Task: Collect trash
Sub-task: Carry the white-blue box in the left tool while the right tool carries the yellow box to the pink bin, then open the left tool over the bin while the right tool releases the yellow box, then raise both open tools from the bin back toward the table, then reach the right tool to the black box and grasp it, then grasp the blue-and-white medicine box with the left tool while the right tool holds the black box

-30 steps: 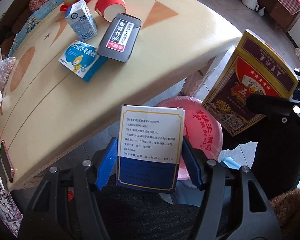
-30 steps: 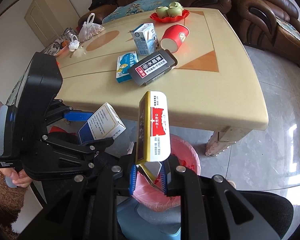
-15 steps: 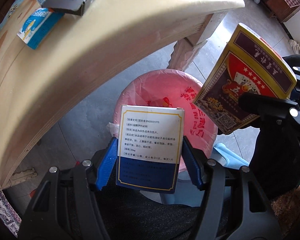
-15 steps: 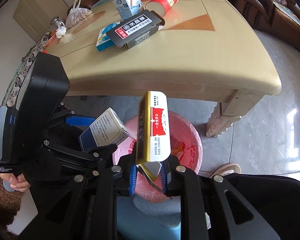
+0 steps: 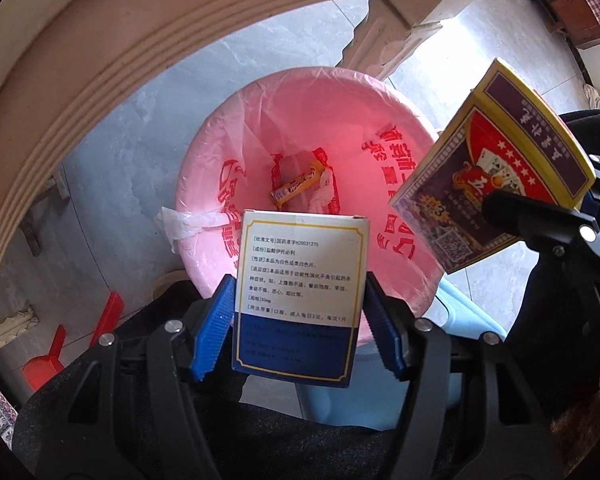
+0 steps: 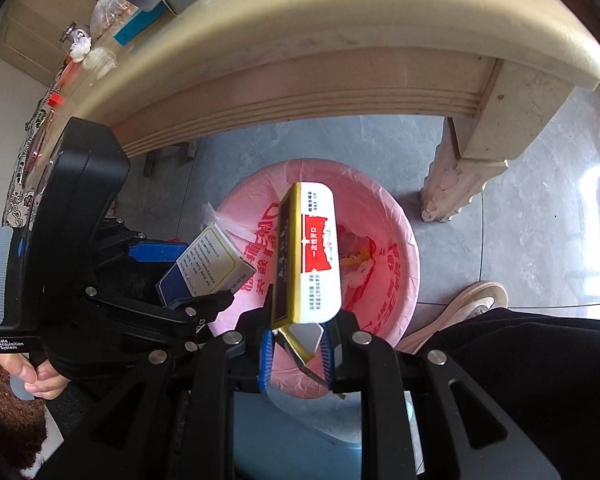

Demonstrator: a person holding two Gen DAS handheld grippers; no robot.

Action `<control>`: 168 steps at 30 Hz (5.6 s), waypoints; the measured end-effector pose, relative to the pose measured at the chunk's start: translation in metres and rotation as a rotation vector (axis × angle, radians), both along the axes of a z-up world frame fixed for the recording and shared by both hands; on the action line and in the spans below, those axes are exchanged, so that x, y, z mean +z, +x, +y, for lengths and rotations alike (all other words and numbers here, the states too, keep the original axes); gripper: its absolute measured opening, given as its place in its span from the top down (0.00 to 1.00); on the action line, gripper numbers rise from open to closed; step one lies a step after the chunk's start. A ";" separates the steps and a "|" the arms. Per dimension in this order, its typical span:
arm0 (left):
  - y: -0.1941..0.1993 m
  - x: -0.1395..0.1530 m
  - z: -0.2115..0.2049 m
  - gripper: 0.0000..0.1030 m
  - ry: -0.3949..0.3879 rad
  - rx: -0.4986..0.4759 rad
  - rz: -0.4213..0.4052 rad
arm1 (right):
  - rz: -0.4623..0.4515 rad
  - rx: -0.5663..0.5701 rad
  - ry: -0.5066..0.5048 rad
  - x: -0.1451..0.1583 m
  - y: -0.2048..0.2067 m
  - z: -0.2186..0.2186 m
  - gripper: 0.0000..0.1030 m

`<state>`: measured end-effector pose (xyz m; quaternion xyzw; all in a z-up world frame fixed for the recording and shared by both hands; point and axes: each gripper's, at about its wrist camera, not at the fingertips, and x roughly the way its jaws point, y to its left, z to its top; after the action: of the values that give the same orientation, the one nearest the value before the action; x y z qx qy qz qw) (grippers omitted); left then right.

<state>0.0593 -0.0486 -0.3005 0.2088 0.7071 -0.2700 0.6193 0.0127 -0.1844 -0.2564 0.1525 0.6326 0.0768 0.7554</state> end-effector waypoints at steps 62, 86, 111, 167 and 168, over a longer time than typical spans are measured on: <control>0.030 -0.005 0.024 0.25 0.037 0.177 0.038 | 0.019 0.013 -0.050 -0.005 0.005 -0.002 0.35; 0.157 0.292 0.061 0.19 -0.034 0.366 -0.341 | -0.430 0.089 -0.054 0.284 0.101 -0.056 0.07; 0.214 0.247 0.026 0.19 0.102 0.330 -0.287 | -0.252 0.096 0.059 0.236 0.159 -0.023 0.07; 0.261 0.154 -0.005 0.50 0.150 0.349 -0.155 | -0.128 0.050 -0.127 0.105 0.222 0.040 0.44; 0.260 0.155 -0.006 0.54 0.154 0.343 -0.161 | -0.132 0.053 -0.130 0.107 0.222 0.040 0.44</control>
<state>0.3195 -0.0550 -0.1452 0.1527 0.6990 -0.0881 0.6930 0.2344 -0.1443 -0.1494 0.0810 0.5888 0.0657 0.8015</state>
